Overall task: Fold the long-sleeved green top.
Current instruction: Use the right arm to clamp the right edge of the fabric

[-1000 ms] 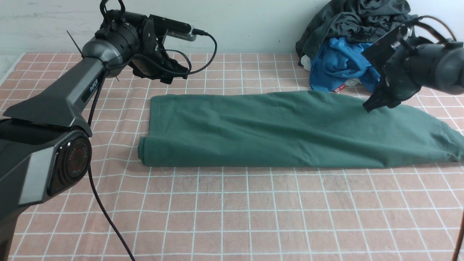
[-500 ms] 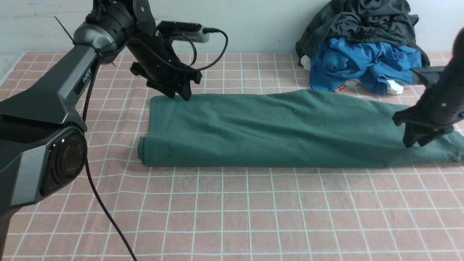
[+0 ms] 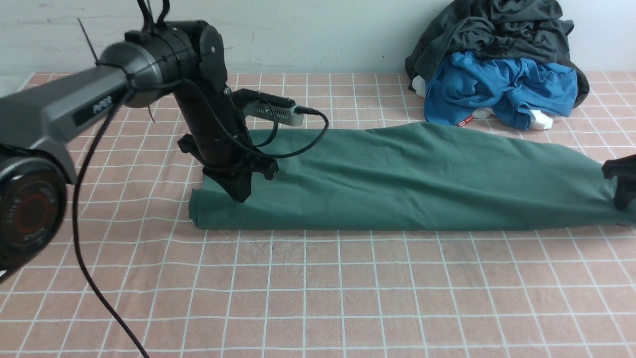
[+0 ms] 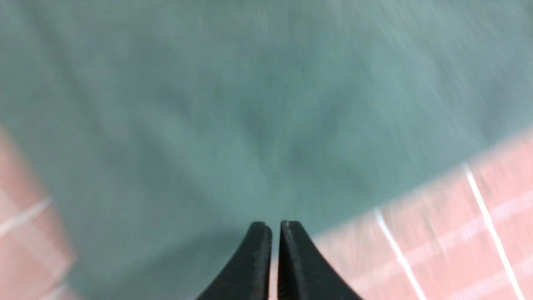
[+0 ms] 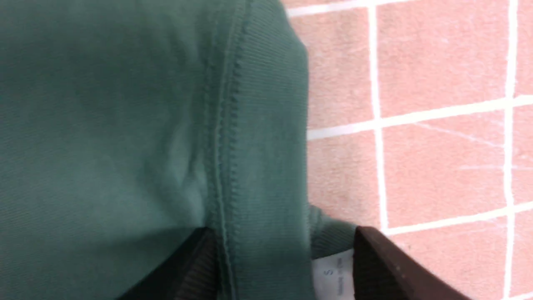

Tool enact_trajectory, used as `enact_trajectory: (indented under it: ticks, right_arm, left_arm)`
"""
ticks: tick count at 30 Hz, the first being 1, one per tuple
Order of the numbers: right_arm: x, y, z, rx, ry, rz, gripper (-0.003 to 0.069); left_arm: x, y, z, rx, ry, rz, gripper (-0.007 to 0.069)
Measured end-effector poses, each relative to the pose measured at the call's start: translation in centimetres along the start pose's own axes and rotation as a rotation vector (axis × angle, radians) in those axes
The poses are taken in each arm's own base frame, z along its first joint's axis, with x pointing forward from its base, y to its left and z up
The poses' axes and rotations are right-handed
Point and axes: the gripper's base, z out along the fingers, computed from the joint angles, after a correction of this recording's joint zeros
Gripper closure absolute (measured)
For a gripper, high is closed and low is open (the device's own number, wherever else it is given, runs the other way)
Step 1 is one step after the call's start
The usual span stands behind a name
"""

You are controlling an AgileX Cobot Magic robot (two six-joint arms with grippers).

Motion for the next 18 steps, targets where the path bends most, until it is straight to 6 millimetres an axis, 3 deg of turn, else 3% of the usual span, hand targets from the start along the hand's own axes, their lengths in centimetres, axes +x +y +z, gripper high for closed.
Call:
enact_trajectory:
  ticks: [5,7,9,10,11,12,14,15,18]
  right_arm:
    - [0.2,-0.8,1.2,-0.006,0.022,0.062,0.0190]
    - [0.3,-1.1,1.3,-0.043,0.023,0.086,0.0219]
    - [0.3,-1.2,1.5,-0.096,0.020,0.079,0.0319]
    - [0.3,-1.2,1.5,-0.100,0.019,0.077,0.0330]
    - [0.3,-1.0,1.4,-0.121,0.016,0.056,0.0429]
    - [0.3,-0.9,1.4,-0.127,0.015,0.049,0.0482]
    - [0.2,-1.0,0.6,-0.127,0.001,0.024,0.0576]
    - [0.2,-1.1,0.1,-0.120,-0.005,0.017,0.0578]
    - [0.1,-1.9,-3.8,-0.059,-0.083,-0.004,0.0574]
  left_arm:
    - [3.1,-1.5,-7.5,-0.058,-0.123,0.023,0.0608]
    - [4.6,-2.1,-10.1,-0.082,-0.188,0.029,0.0608]
    - [6.7,-2.8,-12.6,-0.105,-0.256,0.023,0.0608]
    - [6.9,-2.9,-13.1,-0.107,-0.266,0.024,0.0608]
    - [9.0,-3.4,-14.9,-0.117,-0.311,0.004,0.0608]
    - [9.8,-3.5,-15.4,-0.123,-0.321,-0.007,0.0608]
    - [13.6,-4.1,-16.9,-0.144,-0.345,-0.037,0.0608]
    - [14.6,-4.2,-17.1,-0.154,-0.350,-0.046,0.0608]
    - [20.4,-4.6,-17.6,-0.211,-0.384,-0.114,0.0608]
